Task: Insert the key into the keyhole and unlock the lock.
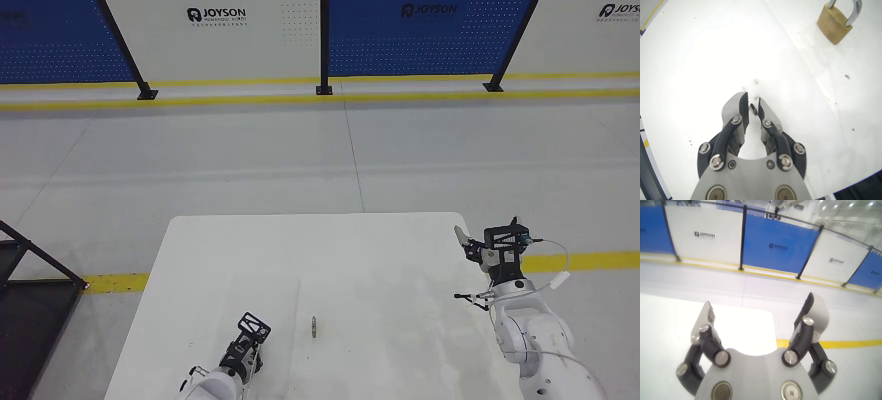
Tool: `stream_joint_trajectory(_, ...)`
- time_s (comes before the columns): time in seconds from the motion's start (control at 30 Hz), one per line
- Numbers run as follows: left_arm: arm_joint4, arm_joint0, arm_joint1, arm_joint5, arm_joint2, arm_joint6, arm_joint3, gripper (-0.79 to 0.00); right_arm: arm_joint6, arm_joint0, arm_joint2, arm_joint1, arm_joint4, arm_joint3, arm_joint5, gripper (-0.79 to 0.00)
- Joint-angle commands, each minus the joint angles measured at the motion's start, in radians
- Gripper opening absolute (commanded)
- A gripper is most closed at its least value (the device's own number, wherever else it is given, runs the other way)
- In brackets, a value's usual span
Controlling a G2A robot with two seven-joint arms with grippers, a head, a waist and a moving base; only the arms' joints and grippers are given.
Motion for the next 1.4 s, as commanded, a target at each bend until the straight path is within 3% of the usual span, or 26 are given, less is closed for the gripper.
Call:
stream_joint_trajectory(0.0,0.0,0.001,0.0,0.004,0.0,-0.001,-0.001,-0.699,0.0,0.0,0.0,0.0,0.0,0.0,0.0,0.0)
stream_joint_trajectory(0.03,-0.001,0.001,0.0,0.007,-0.001,0.001,-0.002,-0.745,0.0,0.0,0.0,0.0,0.0,0.0,0.0,0.0)
stream_joint_trajectory(0.2,0.003,0.009,0.0,0.015,-0.002,0.002,-0.012,-0.785,0.0,0.0,0.0,0.0,0.0,0.0,0.0,0.0)
stream_joint_trajectory(0.57,-0.019,0.055,0.006,0.015,-0.046,0.014,-0.081,-0.785,0.0,0.0,0.0,0.0,0.0,0.0,0.0,0.0)
stream_joint_trajectory(0.73,-0.095,0.081,0.01,-0.024,-0.091,0.104,-0.133,-0.785,0.0,0.0,0.0,0.0,0.0,0.0,0.0,0.0)
stream_joint_trajectory(0.83,-0.214,0.1,0.013,-0.092,-0.137,0.201,-0.156,-0.785,0.0,0.0,0.0,0.0,0.0,0.0,0.0,0.0)
stream_joint_trajectory(0.93,-0.319,0.123,0.022,-0.232,-0.202,0.372,-0.15,-0.785,0.0,0.0,0.0,0.0,0.0,0.0,0.0,0.0)
stream_joint_trajectory(1.17,-0.46,0.135,0.039,-0.511,-0.332,0.673,-0.056,-0.785,0.015,0.003,0.004,0.002,-0.073,0.016,-0.001,0.0)
stream_joint_trajectory(1.37,-0.527,0.097,0.045,-0.648,-0.376,0.816,0.036,-0.785,0.06,-0.065,-0.158,-0.006,-0.28,-0.027,0.005,0.0)
